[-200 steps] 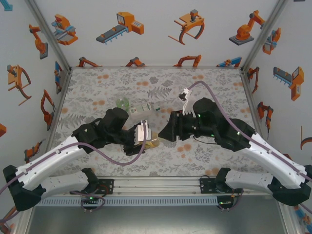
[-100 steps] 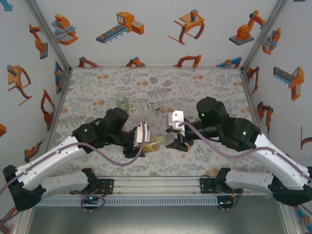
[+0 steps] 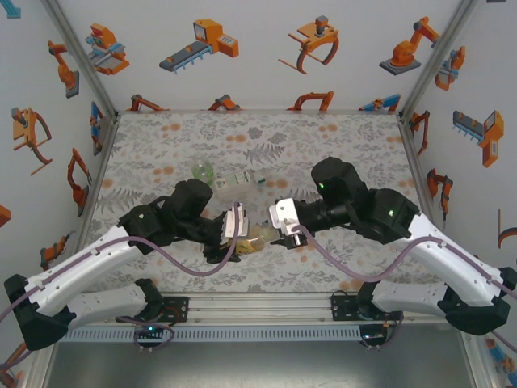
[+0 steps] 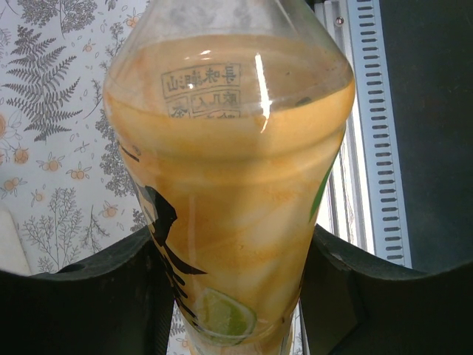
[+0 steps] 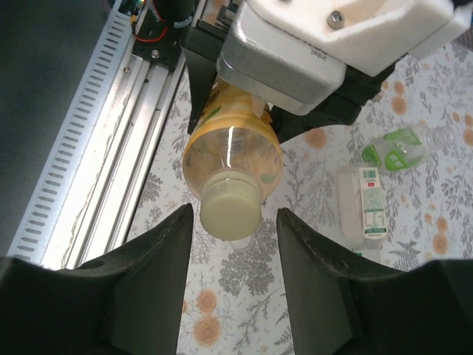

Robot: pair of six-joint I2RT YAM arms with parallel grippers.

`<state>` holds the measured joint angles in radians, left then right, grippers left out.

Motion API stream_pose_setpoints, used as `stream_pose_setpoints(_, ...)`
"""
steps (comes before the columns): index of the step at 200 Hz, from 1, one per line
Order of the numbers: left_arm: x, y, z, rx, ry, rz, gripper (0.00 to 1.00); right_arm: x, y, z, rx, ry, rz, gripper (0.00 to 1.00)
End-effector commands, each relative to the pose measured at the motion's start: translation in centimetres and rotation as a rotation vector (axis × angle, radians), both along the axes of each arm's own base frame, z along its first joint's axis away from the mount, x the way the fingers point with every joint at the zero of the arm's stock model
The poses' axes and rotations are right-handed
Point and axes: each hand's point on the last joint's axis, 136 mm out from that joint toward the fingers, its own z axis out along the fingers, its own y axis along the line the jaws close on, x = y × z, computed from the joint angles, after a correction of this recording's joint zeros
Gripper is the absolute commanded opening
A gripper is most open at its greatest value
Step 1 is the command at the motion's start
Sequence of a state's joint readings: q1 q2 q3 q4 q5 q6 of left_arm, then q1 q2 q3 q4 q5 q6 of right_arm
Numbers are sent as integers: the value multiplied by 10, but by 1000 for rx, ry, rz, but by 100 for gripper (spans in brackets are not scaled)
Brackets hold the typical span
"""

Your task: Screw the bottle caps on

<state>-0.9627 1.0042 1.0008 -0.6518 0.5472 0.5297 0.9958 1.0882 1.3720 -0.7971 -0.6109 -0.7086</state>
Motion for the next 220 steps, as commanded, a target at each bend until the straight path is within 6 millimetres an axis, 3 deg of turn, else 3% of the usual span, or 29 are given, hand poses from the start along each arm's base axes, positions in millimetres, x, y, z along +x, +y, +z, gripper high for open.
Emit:
stream_pose_setpoints(1, -7, 0, 15, -33, -14, -41, 0, -13, 1, 11, 41, -3, 76, 45)
stream_pose_setpoints(54, -6, 0, 15, -32, -20, -37, 0, -13, 3, 6, 32, 62, 54, 22)
stream_pose_setpoints(81, -3, 0, 13, -24, -31, -19, 0, 2, 10, 3, 44, 232, -114, 9)
stream_pose_setpoints(99, 3, 1, 11, -15, -49, 11, 0, 22, 14, -4, 56, 416, -317, 0)
stream_pose_setpoints(145, 22, 3, 8, 3, -112, 95, 0, 65, 9, -26, 147, 1027, -836, 0)
stream_pose_setpoints(170, 30, 3, 7, 7, -141, 130, 0, 72, 6, -42, 177, 1404, -1031, 0)
stream_pose_setpoints(195, 34, 2, 8, 3, -155, 148, 0, 73, -10, -76, 163, 1715, -1281, 0)
stream_pose_setpoints(220, 35, 0, 7, 4, -156, 146, 0, 72, -8, -83, 197, 1877, -1304, 0)
